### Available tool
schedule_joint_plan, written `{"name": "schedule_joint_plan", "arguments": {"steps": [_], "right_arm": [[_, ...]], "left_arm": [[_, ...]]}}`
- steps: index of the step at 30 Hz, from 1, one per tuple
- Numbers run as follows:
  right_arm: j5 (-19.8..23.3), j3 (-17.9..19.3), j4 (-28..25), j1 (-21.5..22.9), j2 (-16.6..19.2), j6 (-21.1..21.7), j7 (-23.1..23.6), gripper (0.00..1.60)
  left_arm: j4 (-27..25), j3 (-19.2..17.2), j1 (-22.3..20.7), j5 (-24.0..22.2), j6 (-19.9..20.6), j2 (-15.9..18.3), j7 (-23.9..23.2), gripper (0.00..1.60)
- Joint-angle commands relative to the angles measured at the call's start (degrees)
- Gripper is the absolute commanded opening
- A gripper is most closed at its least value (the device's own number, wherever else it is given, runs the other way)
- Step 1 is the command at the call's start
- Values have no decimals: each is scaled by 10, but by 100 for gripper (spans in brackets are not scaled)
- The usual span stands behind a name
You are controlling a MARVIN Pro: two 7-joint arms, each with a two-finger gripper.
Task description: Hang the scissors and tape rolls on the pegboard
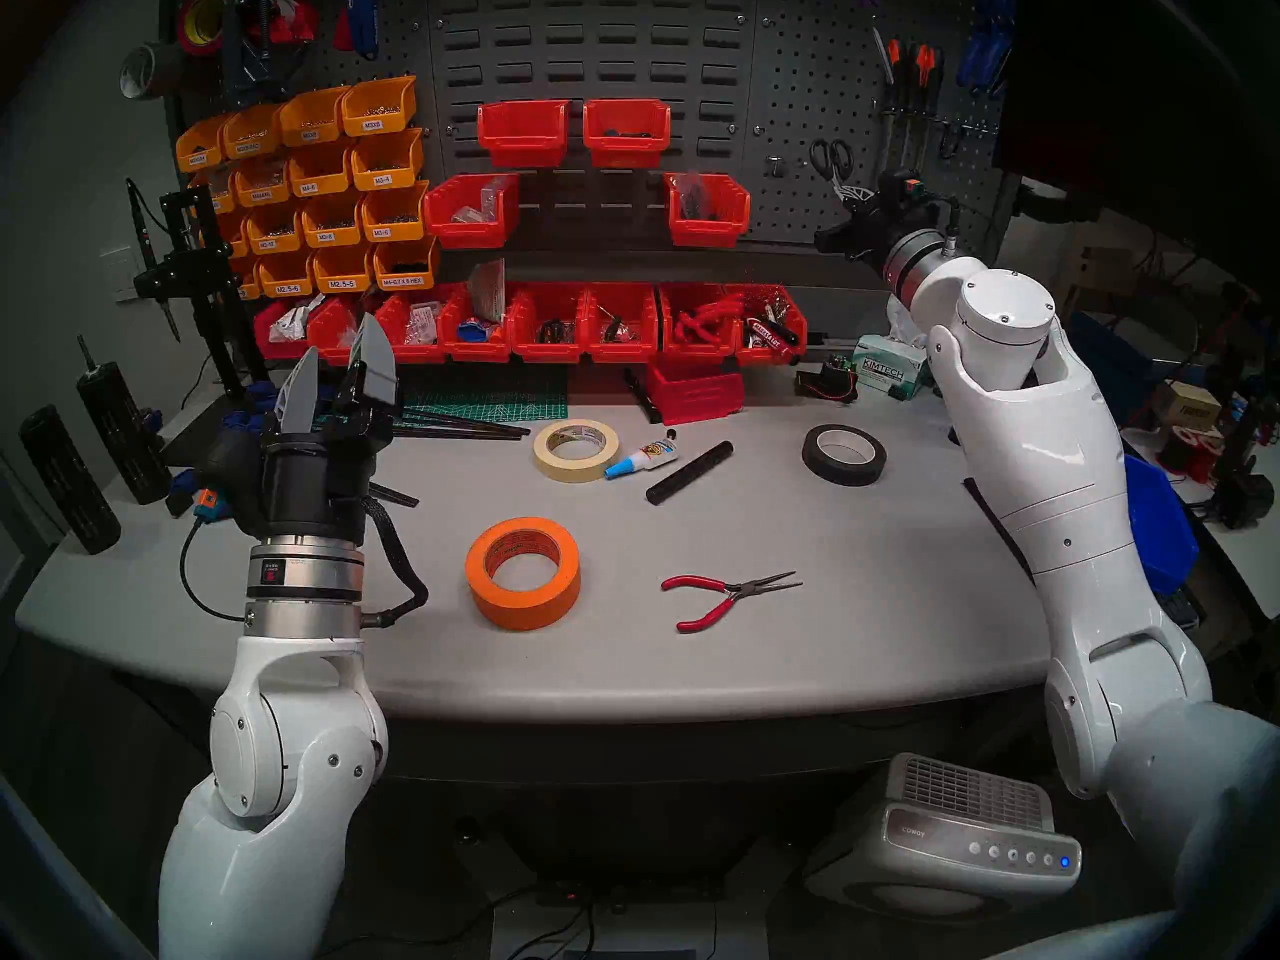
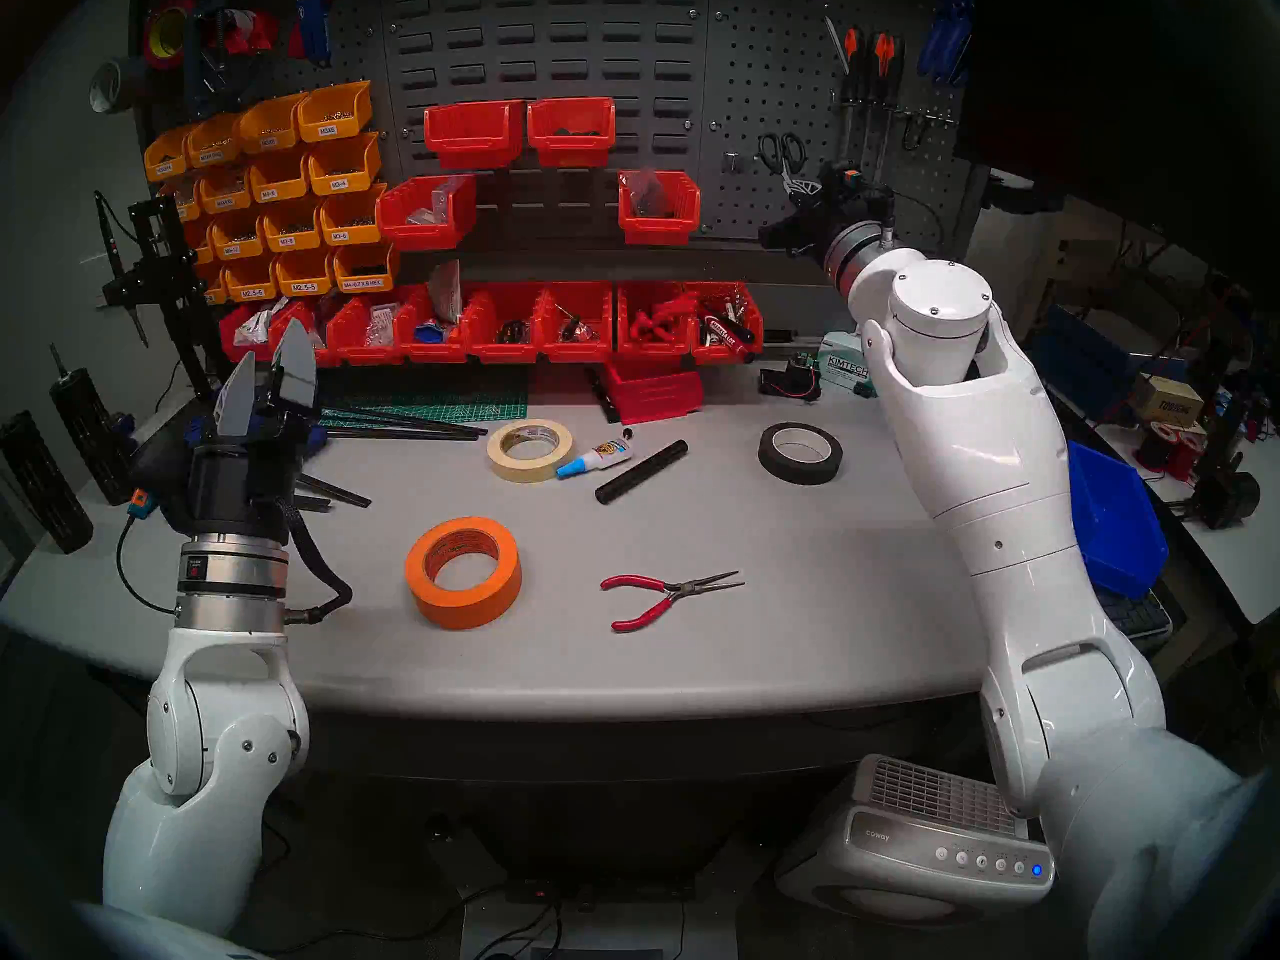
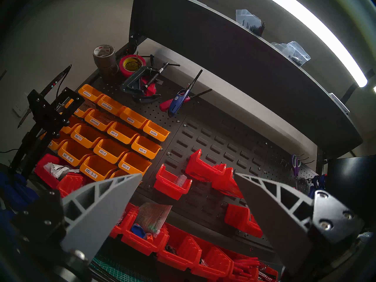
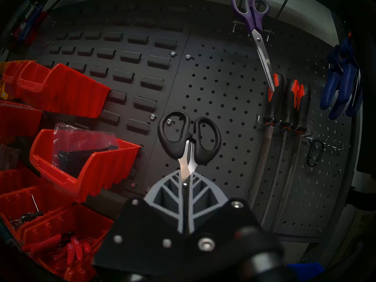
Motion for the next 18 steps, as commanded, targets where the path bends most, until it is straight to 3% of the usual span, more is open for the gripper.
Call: {"name": "schedule_joint_plan", "arguments": {"steps": [1,18], "right_arm": [[2,1,-3,28,-6,-3,4,0],[-14,-9,50,66,-25,-6,8,0]], "left_arm": [[-17,-1,-5,-1,-5,-1,-2,160],[-17,-1,-5,-1,-5,-1,-2,160]]}}
